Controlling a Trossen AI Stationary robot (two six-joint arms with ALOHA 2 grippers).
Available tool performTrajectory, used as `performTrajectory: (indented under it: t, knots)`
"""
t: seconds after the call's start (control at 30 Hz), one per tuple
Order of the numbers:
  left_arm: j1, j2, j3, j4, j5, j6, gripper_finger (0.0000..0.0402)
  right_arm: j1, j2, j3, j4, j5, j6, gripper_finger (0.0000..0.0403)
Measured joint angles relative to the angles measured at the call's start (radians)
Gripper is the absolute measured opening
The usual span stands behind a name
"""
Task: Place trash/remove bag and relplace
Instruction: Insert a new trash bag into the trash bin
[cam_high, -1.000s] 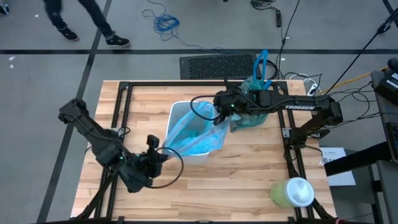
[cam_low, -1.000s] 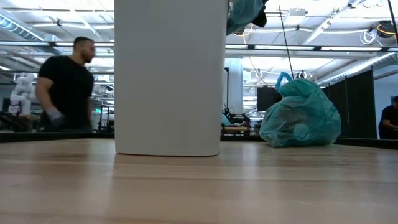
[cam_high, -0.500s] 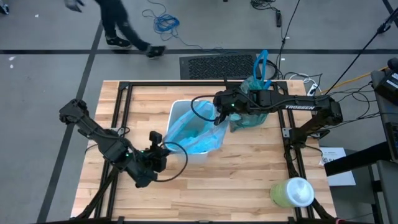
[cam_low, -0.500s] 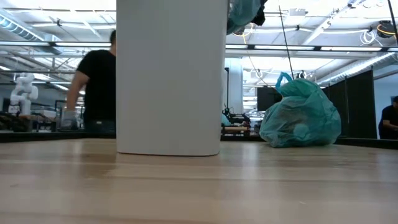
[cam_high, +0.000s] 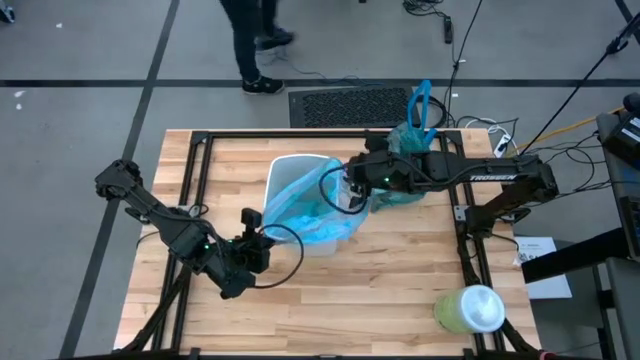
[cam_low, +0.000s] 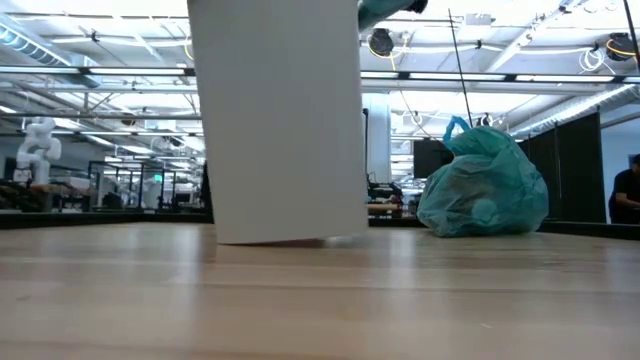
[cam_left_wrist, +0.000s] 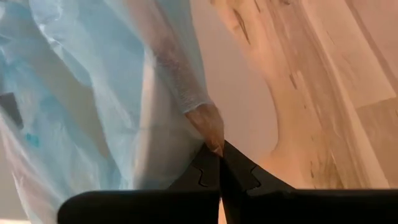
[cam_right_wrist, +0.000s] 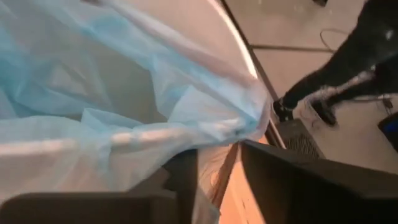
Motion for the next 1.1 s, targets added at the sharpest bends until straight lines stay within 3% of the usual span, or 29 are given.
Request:
performTrajectory:
  t: [0.27,0.5,0.93,1.1]
  knots:
    - [0.001,0.000,0.000,0.002,-0.005,0.000,0.0000,-0.030,-0.014,0.000,0.071,-0.003,-0.091,0.0229]
    - [0.001,0.000,0.000,0.002,-0.004,0.000,0.0000,-0.056,-0.015,0.000,0.086,0.005,-0.172,0.0274]
    - [0.000,0.000,0.000,0.000,-0.001,0.000,0.0000,-0.036,-0.083,0.000,0.297,0.055,-0.404,0.0273]
    - [0.000,0.000,0.000,0.001,0.017,-0.001,0.0000,0.014,-0.083,0.000,0.238,-0.066,-0.345,0.0207]
